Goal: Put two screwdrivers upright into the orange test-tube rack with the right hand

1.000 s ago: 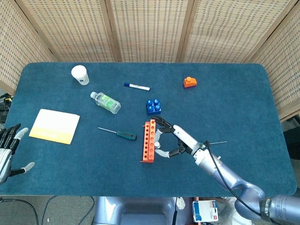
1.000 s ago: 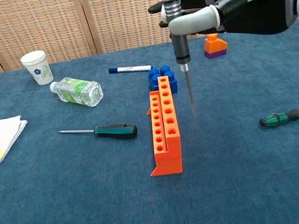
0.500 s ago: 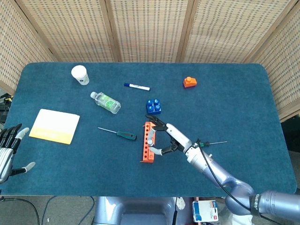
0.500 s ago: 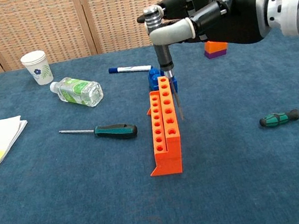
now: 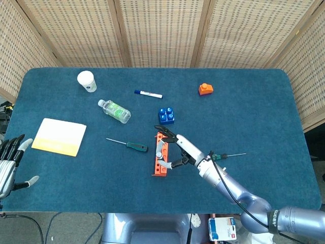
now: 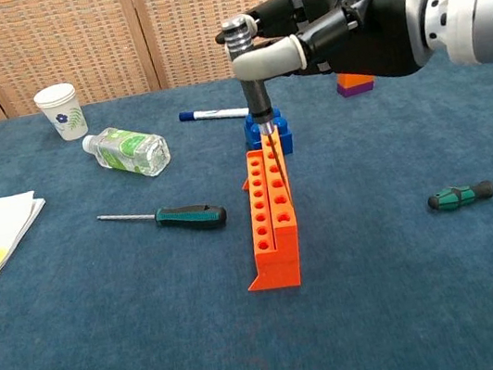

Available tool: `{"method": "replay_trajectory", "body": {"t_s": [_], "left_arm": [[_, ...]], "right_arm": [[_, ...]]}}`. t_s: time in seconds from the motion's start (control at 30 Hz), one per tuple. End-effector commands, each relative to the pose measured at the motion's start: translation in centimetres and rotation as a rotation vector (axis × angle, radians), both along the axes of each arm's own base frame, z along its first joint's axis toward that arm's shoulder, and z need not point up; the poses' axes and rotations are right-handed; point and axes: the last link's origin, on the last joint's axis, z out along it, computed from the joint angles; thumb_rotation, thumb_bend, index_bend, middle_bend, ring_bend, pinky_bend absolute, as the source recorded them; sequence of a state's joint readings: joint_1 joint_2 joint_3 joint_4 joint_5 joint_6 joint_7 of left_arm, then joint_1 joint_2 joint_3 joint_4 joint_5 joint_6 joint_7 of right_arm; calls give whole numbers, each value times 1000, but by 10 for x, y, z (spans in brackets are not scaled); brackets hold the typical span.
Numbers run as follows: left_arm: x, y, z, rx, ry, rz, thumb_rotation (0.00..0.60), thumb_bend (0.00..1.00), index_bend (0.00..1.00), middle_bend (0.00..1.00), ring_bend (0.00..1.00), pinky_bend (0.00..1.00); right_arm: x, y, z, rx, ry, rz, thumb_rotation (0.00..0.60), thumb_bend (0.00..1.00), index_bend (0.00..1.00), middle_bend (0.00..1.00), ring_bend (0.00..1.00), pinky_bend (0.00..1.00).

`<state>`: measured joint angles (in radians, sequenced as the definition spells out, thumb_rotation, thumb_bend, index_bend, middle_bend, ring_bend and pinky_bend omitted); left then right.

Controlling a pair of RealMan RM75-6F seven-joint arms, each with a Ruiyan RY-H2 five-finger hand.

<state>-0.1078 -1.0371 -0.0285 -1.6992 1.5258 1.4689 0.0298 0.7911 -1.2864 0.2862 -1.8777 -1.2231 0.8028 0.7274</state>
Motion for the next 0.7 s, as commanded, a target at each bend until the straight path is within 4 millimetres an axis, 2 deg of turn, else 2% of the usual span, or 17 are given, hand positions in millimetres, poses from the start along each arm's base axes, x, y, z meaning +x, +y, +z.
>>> {"method": "replay_trajectory", "body": {"t_s": [0.03,0.7], "left_arm": [[0,0,0,1,-1,-1,600,0,0,0,0,0],[0,0,2,1,-8,2,600,0,0,0,0,0]], "right_arm": [[1,1,-1,2,0,0,600,432,601,0,0,0],[2,1,-12,2,13,-3,600,432,601,0,0,0]]}}
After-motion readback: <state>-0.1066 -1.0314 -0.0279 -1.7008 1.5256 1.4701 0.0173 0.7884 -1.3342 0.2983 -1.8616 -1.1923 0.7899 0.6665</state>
